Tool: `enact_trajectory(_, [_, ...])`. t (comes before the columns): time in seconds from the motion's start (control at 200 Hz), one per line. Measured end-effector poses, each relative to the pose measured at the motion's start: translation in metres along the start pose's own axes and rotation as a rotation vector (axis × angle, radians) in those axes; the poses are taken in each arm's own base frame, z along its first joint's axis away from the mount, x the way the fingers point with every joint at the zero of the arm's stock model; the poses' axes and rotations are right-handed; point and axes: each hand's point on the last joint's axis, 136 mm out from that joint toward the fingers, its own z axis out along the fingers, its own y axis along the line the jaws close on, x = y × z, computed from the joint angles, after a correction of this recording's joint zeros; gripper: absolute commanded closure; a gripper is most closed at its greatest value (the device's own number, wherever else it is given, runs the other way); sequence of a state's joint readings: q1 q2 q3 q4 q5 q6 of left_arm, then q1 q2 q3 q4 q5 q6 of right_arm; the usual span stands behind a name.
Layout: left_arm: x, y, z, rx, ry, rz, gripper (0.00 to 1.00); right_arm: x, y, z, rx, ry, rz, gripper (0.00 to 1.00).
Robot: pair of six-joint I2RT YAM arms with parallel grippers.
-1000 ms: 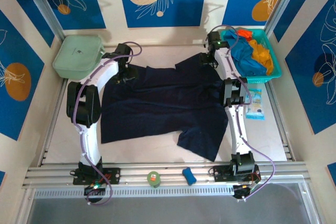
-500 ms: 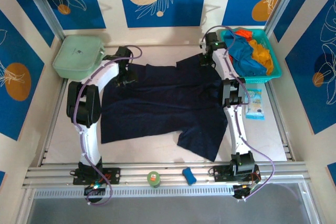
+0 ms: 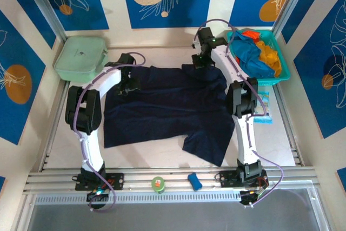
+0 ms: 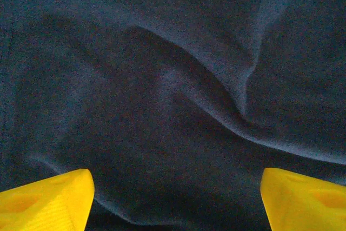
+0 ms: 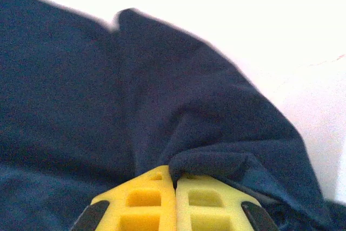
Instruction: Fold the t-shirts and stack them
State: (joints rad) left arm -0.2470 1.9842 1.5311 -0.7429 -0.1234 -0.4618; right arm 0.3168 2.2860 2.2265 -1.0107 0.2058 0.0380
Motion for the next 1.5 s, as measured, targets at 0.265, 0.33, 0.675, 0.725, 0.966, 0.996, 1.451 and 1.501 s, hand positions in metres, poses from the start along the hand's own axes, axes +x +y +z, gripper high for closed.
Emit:
enact_trajectory(0.265, [0.013, 0.004, 0.011, -0.006, 0.026, 0.003, 0.2, 0.122, 0.099, 0.043, -0.063, 0.28, -0.005, 0.68])
enact_trajectory(0.33, [0.016, 0.005, 0.013, -0.006, 0.032, 0.003, 0.2, 0.148, 0.11, 0.048, -0.052, 0.35, 0.001, 0.59])
enact_trajectory(0.675, [0.018, 0.005, 0.017, -0.003, 0.033, 0.003, 0.2, 0.095, 0.04, -0.018, -0.006, 0.164, 0.28, 0.5])
enact_trajectory(0.725, [0.018, 0.005, 0.017, -0.002, 0.032, 0.002, 0.2, 0.076, 0.024, -0.029, -0.012, 0.108, 0.329, 0.53])
enact_trajectory(0.966, [0.021, 0.004, 0.019, 0.002, 0.039, 0.002, 0.2, -0.013, -0.029, 0.002, -0.027, -0.032, 0.379, 0.62])
enact_trajectory(0.996, [0.022, 0.005, 0.019, 0.001, 0.04, 0.003, 0.2, -0.016, -0.031, 0.015, -0.026, -0.02, 0.371, 0.64])
enact_trajectory(1.451, [0.025, 0.006, 0.021, -0.003, 0.048, 0.004, 0.2, 0.088, -0.032, 0.047, -0.015, 0.276, 0.355, 0.78])
enact_trajectory(1.501, [0.025, 0.006, 0.021, -0.003, 0.049, 0.004, 0.2, 0.097, -0.027, 0.031, -0.017, 0.271, 0.35, 0.78])
